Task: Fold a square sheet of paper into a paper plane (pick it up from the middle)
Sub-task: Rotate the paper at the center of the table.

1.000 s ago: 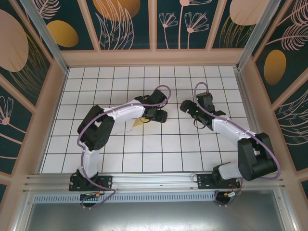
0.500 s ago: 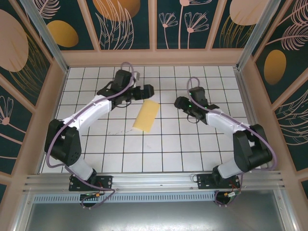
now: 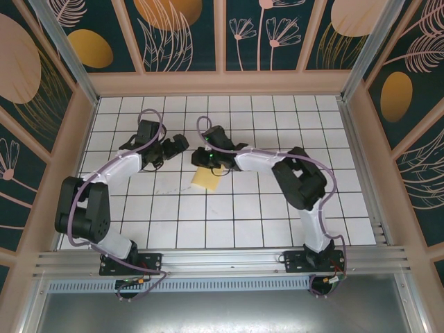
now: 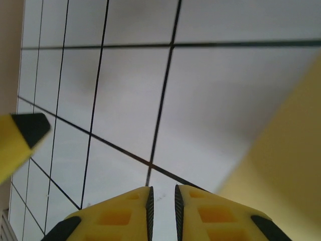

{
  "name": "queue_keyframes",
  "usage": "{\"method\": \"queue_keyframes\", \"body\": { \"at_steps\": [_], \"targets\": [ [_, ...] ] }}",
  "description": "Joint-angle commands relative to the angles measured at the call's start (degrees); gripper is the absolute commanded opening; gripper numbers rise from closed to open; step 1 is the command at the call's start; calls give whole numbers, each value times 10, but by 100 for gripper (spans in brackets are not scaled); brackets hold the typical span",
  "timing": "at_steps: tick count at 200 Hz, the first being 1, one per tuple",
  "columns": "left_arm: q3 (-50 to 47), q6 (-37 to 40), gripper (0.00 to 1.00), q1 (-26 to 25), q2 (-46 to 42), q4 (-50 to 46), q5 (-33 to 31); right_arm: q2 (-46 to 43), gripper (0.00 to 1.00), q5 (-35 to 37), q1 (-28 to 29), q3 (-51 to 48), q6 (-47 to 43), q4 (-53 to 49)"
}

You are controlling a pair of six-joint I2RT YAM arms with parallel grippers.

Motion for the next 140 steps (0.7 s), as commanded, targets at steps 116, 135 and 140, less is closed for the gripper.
{"method": "queue_keyframes", "body": {
  "at_steps": [116,135,140],
  "targets": [
    [-42,-10,97,3,-14,84,88,-48,19,-136,-15,-136,-290,-70],
    [-52,-17,95,2,-13,108,116,-93,23,-148,-23,-153,-280,-51],
    [-54,-18,94,2,-12,113,123,-107,25,-150,-27,-158,-266,-40]
  ]
}}
